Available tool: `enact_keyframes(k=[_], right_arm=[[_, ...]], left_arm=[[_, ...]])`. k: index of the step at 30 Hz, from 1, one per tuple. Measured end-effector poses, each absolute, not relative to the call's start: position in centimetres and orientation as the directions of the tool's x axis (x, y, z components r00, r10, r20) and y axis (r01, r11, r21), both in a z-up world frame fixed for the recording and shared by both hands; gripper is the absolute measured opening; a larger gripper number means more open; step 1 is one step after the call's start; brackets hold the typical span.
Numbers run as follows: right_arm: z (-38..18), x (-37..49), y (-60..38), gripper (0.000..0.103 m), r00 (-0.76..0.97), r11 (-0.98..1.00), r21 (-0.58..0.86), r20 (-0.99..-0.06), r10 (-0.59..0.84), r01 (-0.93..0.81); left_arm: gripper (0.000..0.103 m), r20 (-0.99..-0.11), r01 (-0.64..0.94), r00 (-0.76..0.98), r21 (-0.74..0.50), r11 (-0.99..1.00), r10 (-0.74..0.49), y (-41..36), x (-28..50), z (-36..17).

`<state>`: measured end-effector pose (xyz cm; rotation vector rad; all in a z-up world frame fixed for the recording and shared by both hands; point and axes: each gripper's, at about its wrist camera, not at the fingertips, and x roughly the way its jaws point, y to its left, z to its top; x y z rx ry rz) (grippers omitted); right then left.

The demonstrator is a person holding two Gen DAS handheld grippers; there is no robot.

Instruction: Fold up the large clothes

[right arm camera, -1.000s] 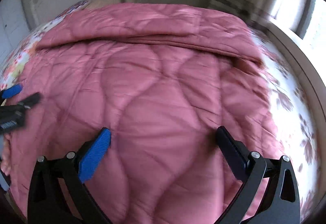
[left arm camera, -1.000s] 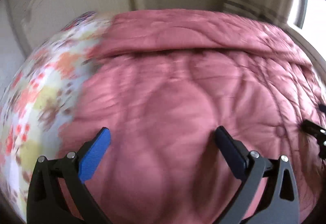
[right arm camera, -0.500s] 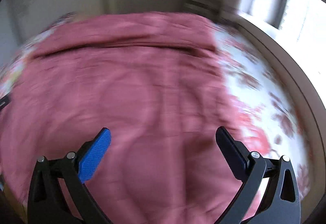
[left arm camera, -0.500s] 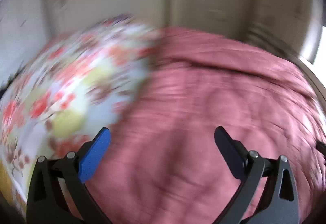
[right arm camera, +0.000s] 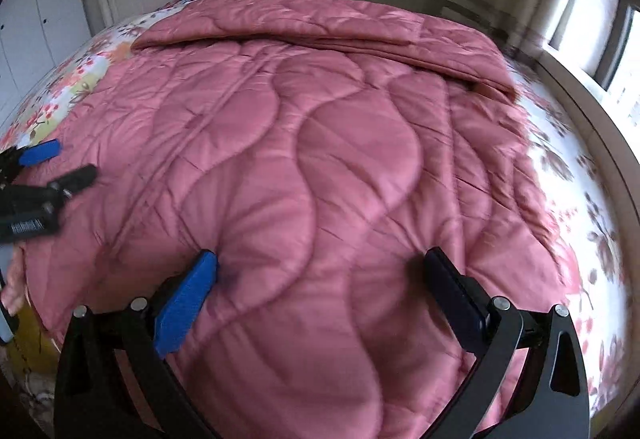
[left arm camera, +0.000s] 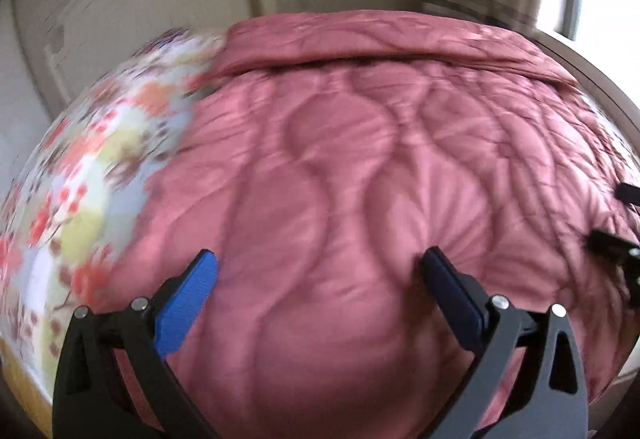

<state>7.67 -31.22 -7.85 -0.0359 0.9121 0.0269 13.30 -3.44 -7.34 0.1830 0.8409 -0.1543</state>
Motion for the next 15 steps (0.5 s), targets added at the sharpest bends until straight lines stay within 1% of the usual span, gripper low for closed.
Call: enact_keyframes(k=[2,4,6,8,11,13,15], right_arm=[[-7.8,6.6,-32.5,0.098,0.616,1.0,-0.029,-0.787,-0.018,-0.008],[-7.9,5.8,-33.9,0.099,0.612,1.0,0.004,-0.791,-0.012,0.024],[-8.1,4.8,-35.4,0.098,0.617,0.998,-0.004,-0.786,-0.046,0.069],[-8.2,4.3,-36.3,0.099,0.618,0.995,0.022,-0.785,-0.043,0.097],[-8.0,3.5,-36.0,0.098,0.623,0.991,-0.016,-0.776,-0.098,0.136],[-7.5,2.8,-34.7,0.098,0.644,0.991,-0.056,-0.755,-0.121,0.121],[-6.9,2.2,-32.7,0.098,0.676,0.998,-0.039,-0.735,-0.056,0.04]], left_arm=[[0.101,-0.751,0.165,0.659,0.092,0.982,-0.04,-0.8,13.4,-7.6],[0.101,-0.748,0.134,0.663,0.08,0.988,-0.029,1.3,13.4,-7.6],[0.101,-0.747,0.091,0.665,0.08,0.993,-0.001,3.2,13.2,-7.7],[0.101,-0.748,0.061,0.664,0.044,0.997,-0.007,4.8,12.8,-7.9],[0.1,-0.745,0.019,0.667,0.021,1.0,0.003,5.5,12.0,-7.6],[0.1,-0.719,0.045,0.695,0.029,0.999,-0.011,4.4,10.7,-6.9],[0.1,-0.681,0.118,0.731,0.048,0.992,-0.054,2.4,9.1,-5.9]])
